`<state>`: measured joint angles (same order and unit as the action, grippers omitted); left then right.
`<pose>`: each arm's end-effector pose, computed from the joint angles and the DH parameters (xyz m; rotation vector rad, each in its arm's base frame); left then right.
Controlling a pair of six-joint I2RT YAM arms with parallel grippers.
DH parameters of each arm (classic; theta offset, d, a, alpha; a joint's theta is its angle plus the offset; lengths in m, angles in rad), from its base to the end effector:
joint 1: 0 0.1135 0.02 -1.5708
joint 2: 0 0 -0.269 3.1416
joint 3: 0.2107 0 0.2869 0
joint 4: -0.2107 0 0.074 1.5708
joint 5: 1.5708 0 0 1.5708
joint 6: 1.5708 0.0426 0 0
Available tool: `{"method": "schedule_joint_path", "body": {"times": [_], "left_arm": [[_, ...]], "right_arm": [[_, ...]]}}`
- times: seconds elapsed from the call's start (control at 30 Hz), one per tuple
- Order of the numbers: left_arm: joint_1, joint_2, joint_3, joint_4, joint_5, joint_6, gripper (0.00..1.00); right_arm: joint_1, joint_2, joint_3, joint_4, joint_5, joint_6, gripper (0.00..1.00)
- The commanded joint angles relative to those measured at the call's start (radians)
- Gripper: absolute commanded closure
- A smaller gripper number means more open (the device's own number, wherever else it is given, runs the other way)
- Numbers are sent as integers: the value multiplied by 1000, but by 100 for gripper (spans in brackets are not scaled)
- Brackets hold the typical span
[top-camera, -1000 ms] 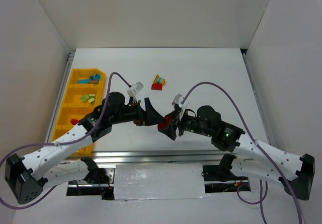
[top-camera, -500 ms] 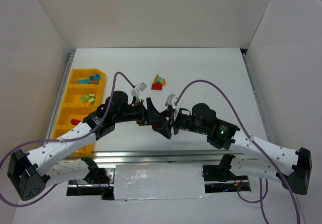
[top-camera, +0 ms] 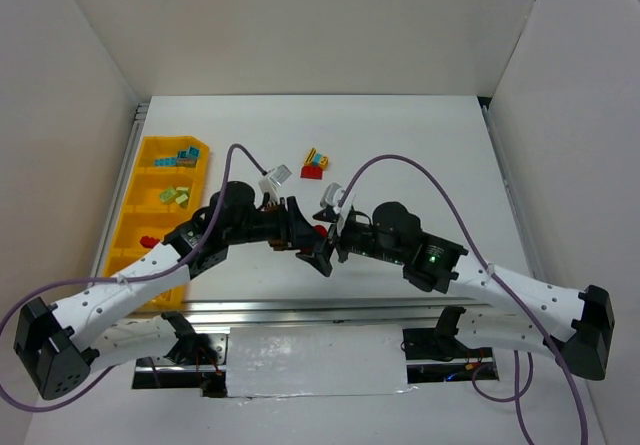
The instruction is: Sort the legos into containers by color
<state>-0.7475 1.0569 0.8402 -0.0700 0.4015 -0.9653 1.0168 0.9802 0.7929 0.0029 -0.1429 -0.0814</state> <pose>0.1964 -0.2048 0.3140 0.0903 2.1441 -1.4814 0.1375 0.2338 0.3223 -1.0425 1.4965 0.7982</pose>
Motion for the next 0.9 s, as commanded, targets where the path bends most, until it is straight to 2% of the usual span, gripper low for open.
{"method": "schedule_joint_path", "body": {"times": [0.0, 0.07, 0.2, 0.23, 0.33, 0.43, 0.53, 0.67, 0.87], "left_arm": [[22, -57, 62, -51, -102, 56, 100], [85, -83, 85, -154, -228, 82, 100], [287, -115, 106, -322, -394, 99, 100], [375, -123, 106, -385, -442, 94, 100], [523, -121, 92, -456, -700, 86, 100], [644, -83, 71, -497, -811, 65, 100], [733, -40, 45, -498, -858, 56, 100], [836, 21, 40, -484, -888, 65, 100], [899, 83, 42, -478, -882, 68, 100]], "right_arm": [[5, -43, -4, 117, -3, 60, 0], [2, -72, -40, 120, 9, 75, 0], [-4, -190, -95, 97, 57, 153, 0], [-3, -218, -121, 94, 75, 169, 0], [-7, -308, -167, 68, 179, 209, 0], [-9, -359, -172, 6, 241, 245, 0], [-9, -383, -172, -58, 285, 270, 0], [-6, -379, -187, -63, 319, 295, 0], [-6, -373, -205, -70, 302, 302, 0]]}}
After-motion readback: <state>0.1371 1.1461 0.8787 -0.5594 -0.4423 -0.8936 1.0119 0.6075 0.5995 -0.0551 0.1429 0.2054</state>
